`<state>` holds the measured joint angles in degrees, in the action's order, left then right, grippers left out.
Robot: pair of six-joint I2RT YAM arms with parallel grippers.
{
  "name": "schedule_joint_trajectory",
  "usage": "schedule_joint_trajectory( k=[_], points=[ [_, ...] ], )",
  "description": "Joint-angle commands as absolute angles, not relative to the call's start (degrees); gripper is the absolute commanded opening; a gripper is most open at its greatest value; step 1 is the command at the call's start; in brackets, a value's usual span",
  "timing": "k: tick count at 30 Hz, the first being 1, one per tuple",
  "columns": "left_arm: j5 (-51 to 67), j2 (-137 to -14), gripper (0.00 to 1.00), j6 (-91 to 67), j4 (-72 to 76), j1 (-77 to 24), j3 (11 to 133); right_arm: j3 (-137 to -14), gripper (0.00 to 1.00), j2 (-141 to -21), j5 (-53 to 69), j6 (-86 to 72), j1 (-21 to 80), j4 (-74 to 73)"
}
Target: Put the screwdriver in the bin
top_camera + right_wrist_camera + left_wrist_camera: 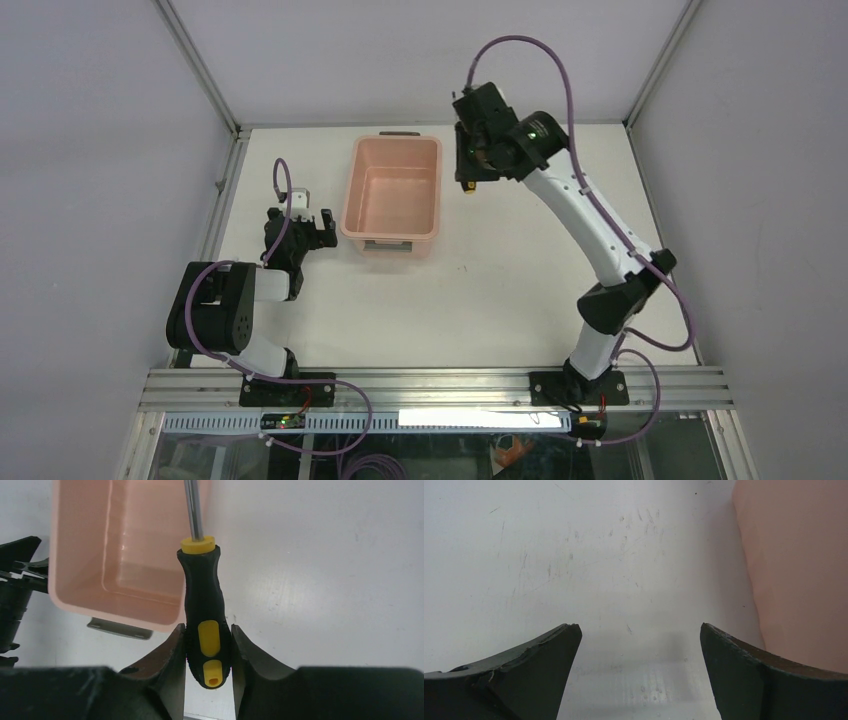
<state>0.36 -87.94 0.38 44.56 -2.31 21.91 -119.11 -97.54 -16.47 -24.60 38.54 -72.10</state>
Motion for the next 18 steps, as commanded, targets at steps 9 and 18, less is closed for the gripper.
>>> schedule_joint_trajectory(
  k=[9, 18],
  points=[
    [0.8, -86.3, 0.99, -0.5, 46.1, -2.8, 22.0, -133.3, 0.00, -118.7, -14.6, -30.4, 45.3, -62.2],
    [0.8, -86.4, 0.99, -0.5, 46.1, -2.8, 22.0, -121.8, 0.00, -124.6, -13.9, -32.1, 49.0, -51.9]
  ],
)
